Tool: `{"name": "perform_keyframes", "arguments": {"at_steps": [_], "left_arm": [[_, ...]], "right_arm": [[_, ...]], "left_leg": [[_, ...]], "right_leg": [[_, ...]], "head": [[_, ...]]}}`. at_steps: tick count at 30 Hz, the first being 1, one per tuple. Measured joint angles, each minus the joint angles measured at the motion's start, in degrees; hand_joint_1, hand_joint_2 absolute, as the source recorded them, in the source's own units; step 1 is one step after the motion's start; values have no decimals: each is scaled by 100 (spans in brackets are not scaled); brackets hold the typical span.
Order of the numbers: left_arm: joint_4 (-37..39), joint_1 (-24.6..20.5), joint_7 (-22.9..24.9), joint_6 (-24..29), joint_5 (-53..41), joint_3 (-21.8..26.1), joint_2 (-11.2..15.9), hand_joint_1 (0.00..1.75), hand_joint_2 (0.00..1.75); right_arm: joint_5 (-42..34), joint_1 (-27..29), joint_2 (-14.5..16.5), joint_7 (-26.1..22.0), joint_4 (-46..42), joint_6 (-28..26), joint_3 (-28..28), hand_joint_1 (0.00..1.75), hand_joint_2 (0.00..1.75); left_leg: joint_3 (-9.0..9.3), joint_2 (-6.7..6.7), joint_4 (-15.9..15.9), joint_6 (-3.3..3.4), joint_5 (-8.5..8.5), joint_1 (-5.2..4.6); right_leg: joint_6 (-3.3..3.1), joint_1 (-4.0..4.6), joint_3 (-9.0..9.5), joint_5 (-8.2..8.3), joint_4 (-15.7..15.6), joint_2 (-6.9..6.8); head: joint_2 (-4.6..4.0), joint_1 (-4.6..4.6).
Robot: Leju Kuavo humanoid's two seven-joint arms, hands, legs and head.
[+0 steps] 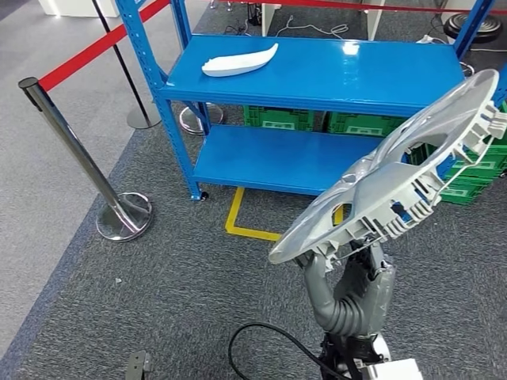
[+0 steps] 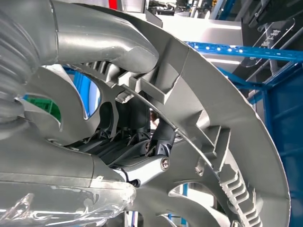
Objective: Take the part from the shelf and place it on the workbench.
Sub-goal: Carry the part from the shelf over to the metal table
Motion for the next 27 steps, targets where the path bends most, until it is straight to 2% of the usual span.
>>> {"name": "perform_keyframes", "arguments": {"at_steps": [1, 2, 4, 6, 7, 10, 11, 12, 14, 15, 16, 17, 18, 19, 21, 22, 23, 25, 27], "left_arm": [[0, 1, 3, -2, -1, 1, 0, 0, 175], [0, 2, 7, -3, -5, 2, 0, 0, 175], [0, -1, 14, -1, -21, 3, -1, 0, 175], [0, -8, 19, 5, -41, 4, -6, 0, 175], [0, -10, 20, 8, -51, 4, -9, 0, 175], [0, 2, 28, 24, -94, 5, -15, 0, 175], [0, 2, 36, 43, -134, 4, -16, 0, 175], [0, -2, 47, 69, -194, -2, -17, 0, 175], [0, -3, 82, 140, -328, -25, -17, 0, 175], [0, 0, 103, 194, -393, -43, -17, 0, 175], [0, 3, 124, 262, -449, -65, -17, 0, 175], [0, 5, 142, 346, -504, -90, -19, 0, 175], [0, 5, 158, 430, -555, -117, -21, 0, 175], [0, 5, 171, 496, -591, -142, -25, 0, 175], [0, 4, 189, 613, -640, -181, -27, 0, 175], [0, 5, 194, 733, -670, -200, -27, 0, 175], [0, 6, 198, 926, -714, -221, -27, 0, 175], [0, 3, 216, 1414, -833, -273, -32, 0, 175], [0, -10, 243, 1735, -927, -330, -34, 0, 175]], "right_arm": [[12, 8, 1, -18, 1, -13, -9, 175, 175], [38, 20, 2, -42, 1, -37, -16, 175, 175], [139, 49, 11, -112, -1, -119, -21, 175, 175], [260, 73, 29, -175, -10, -231, -25, 175, 175], [312, 84, 38, -194, -15, -292, -27, 175, 175], [407, 145, 64, -214, -46, -506, -33, 175, 175], [406, 172, 74, -218, -67, -580, -37, 175, 175], [392, 198, 84, -226, -91, -654, -41, 175, 175], [353, 247, 108, -244, -130, -800, -57, 175, 175], [330, 271, 119, -251, -146, -866, -73, 175, 175], [305, 296, 129, -254, -164, -930, -94, 175, 175], [280, 318, 141, -255, -186, -985, -117, 175, 175], [260, 335, 155, -256, -210, -1032, -136, 175, 175], [244, 348, 172, -257, -238, -1072, -150, 175, 175], [233, 361, 208, -259, -286, -1123, -166, 175, 175], [233, 368, 225, -263, -307, -1156, -176, 175, 175], [243, 378, 239, -271, -323, -1208, -187, 175, 175], [309, 414, 264, -290, -364, -1347, -209, 175, 175], [413, 445, 288, -299, -406, -1436, -231, 175, 175]], "left_leg": [[-41, 0, 130, 5, -7, 0], [28, 0, 40, 18, 93, 0], [435, -1, -661, 63, 461, -1], [793, -2, -1339, 105, 663, -11], [858, -4, -1492, 122, 682, -19], [827, -2, -1547, 201, 719, -25], [820, 1, -1558, 237, 743, -17], [810, 7, -1570, 268, 766, -6], [779, 35, -1565, 306, 791, -5], [764, 57, -1562, 315, 799, -7], [753, 85, -1557, 319, 805, -9], [749, 116, -1552, 320, 807, -10], [751, 152, -1548, 316, 807, -10], [757, 190, -1539, 305, 803, -14], [754, 261, -1509, 259, 792, -51], [747, 299, -1494, 232, 791, -70], [738, 346, -1486, 207, 794, -83], [729, 420, -1471, 152, 775, -76], [633, 295, -1241, 81, 569, -58]], "right_leg": [[5, 2, -25, 18, 1, 1], [14, 3, -41, 35, 1, 2], [42, 5, -53, 60, 1, 5], [86, 26, -80, 87, 13, 5], [116, 32, -99, 106, 15, 4], [215, 21, -150, 125, 23, 1], [243, 16, -198, 40, 123, -2], [268, 14, -296, -117, 351, -5], [306, 11, -602, -539, 1112, -10], [318, 11, -738, -688, 1468, -10], [323, 11, -790, -732, 1650, -11], [322, 12, -726, -665, 1593, -20], [316, 11, -552, -512, 1311, -53], [309, 13, -308, -332, 885, -145], [260, 36, 53, -127, 200, -363], [222, 47, 113, -102, 58, -417], [178, 59, 98, -103, 43, -391], [94, 45, 49, -60, 48, -249], [25, 16, 13, -16, 36, -132]], "head": [[0, -1], [0, 0], [0, 0], [0, 5], [0, 7], [0, 11], [0, 23], [0, 34], [0, 57], [0, 59], [0, 60], [0, 61], [0, 60], [0, 61], [0, 63], [0, 61], [0, 60], [0, 55], [0, 42]]}}
